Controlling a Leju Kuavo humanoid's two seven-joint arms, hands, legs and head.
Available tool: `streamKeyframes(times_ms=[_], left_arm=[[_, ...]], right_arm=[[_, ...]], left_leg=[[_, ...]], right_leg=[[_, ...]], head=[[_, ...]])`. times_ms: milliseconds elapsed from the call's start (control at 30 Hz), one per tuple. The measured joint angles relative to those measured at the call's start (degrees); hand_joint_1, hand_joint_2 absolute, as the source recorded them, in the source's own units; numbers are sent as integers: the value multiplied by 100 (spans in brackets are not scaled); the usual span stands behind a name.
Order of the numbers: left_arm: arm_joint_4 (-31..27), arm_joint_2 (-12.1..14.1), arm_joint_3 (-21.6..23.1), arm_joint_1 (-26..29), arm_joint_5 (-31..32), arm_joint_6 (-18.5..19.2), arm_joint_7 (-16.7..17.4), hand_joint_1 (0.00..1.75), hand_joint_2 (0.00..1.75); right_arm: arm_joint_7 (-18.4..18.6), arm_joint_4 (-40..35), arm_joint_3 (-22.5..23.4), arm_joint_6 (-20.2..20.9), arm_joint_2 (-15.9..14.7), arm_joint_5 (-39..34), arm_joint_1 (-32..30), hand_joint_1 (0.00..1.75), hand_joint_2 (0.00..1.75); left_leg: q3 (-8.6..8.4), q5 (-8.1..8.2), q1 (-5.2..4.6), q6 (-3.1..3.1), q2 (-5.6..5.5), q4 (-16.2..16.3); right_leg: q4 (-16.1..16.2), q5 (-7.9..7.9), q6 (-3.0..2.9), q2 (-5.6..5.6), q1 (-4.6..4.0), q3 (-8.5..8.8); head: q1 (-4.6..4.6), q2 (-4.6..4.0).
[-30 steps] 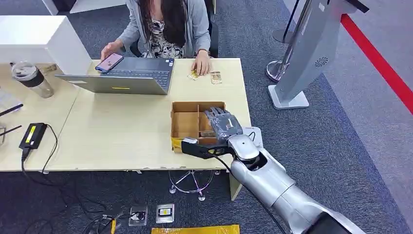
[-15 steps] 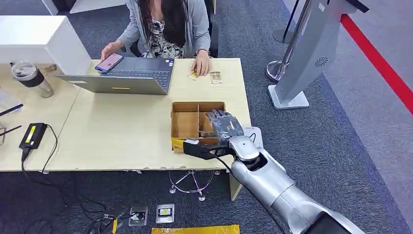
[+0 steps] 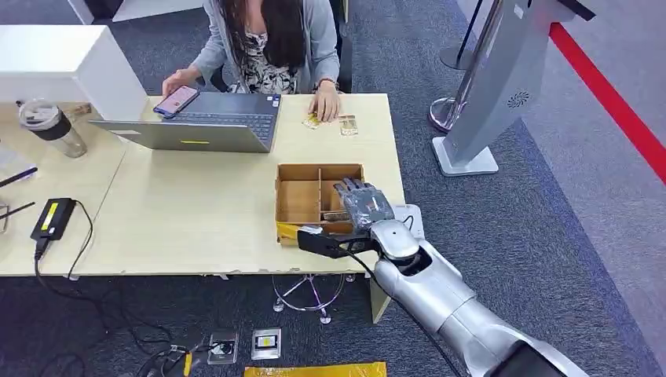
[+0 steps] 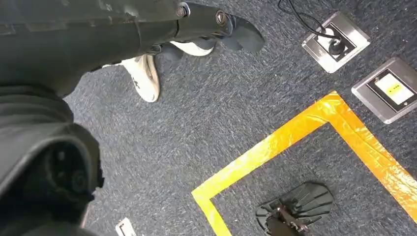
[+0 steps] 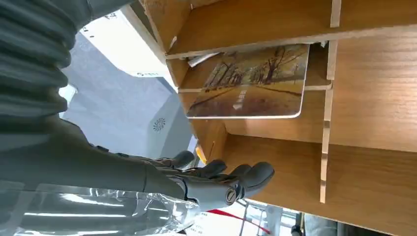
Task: Pass the card to the sensor for recognition and then transmit it.
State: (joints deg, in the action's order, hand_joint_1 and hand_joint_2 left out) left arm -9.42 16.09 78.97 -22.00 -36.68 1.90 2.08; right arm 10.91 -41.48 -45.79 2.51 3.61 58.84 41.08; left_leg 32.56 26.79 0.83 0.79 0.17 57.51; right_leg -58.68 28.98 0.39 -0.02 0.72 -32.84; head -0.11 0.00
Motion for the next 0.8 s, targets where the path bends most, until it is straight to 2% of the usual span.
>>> streamKeyframes(times_ms=[33,800], left_arm=[[0,0,0,0,0,0,0,0,0],[0,-4,2,-2,63,13,0,0,0]], right_arm=[[-11,0,0,-2,0,0,0,175,175],[-367,249,0,-138,284,-171,60,175,175]], left_leg=[[0,0,0,0,0,0],[-1,0,0,0,1,0]], right_leg=[[0,0,0,0,0,0],[0,0,0,1,0,0]], head=[[0,0],[0,0]])
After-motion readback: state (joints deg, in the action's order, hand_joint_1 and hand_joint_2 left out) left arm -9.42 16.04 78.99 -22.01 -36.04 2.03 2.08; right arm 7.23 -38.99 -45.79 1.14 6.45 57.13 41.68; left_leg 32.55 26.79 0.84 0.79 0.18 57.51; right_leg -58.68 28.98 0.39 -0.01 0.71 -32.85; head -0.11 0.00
